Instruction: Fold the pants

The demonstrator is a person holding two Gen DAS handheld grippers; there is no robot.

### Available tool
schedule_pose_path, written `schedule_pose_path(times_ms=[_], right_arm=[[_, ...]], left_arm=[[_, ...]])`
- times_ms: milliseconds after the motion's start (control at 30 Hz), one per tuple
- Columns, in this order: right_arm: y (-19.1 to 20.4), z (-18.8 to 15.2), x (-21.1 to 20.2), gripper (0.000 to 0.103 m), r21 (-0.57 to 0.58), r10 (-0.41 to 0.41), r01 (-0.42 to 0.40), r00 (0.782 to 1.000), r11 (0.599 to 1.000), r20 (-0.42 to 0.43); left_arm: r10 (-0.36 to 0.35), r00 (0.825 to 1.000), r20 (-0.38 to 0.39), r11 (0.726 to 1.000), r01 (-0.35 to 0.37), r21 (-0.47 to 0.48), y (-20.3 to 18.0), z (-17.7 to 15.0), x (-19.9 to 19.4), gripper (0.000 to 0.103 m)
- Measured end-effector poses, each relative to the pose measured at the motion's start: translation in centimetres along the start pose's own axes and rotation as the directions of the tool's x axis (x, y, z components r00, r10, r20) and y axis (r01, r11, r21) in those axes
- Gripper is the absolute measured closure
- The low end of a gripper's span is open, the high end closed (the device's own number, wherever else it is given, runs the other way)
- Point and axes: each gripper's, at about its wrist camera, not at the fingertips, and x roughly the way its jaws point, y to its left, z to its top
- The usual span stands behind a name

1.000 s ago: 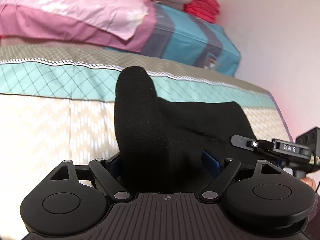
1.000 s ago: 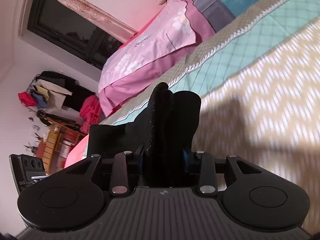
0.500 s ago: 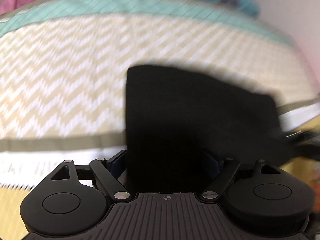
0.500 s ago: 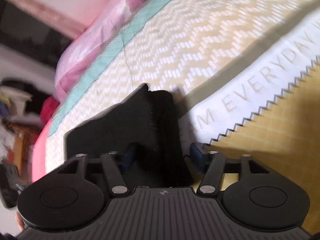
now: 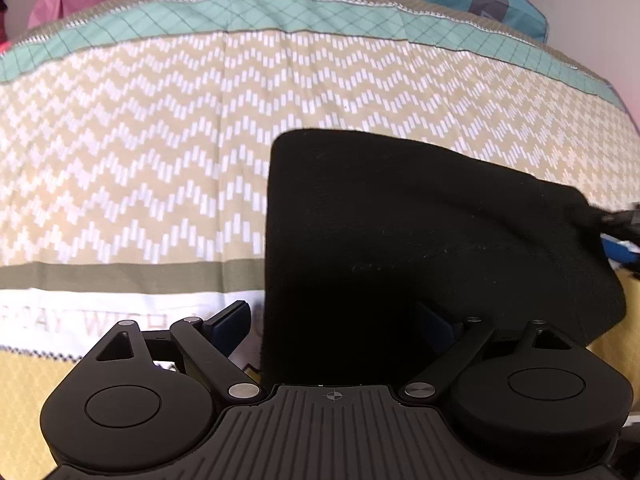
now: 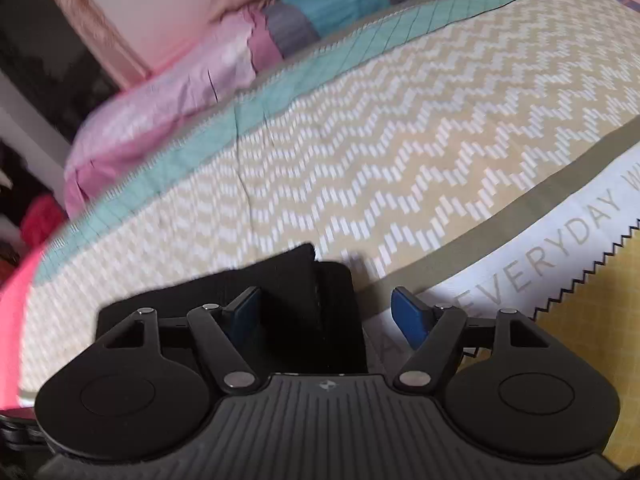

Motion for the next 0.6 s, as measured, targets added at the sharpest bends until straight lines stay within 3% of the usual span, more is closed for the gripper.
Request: schedule_pose_path(times_ms=[133,200,367,600], right_arm=[[1.7,-2.5,-2.1,0.022,-0.131,0.034,-0.038,0.999,0.991,-0.036],[1.5,-4.0,-1.8,0.022,-0.168,-0.004,-0.008,0.997,0.986,-0.071],[-1.2,-5.9,-2.5,0.016,-0.071,0.005,-0.012,0.995,0.997,-0.104],[-1.1,-6.8,-4.5,0.014,-0.091,-0.055,0.045,0.993,0.995,-0.108]], left_arm=[[0.061,0.998,0.023,0.998,-0.061,0.028,-0.6,0.1,-0.7,0.0],[0.083,0.996,0.03,0.996,-0.084,0.031,-0.7,0.0,-1.0,0.0],[0.133,0.989,0.057,0.99,-0.136,0.047,-0.8,-0.7,-2.1,0.0],[0.194,0.977,0.089,0.978,-0.2,0.063,-0.6,-2.8,-4.4,0.0]])
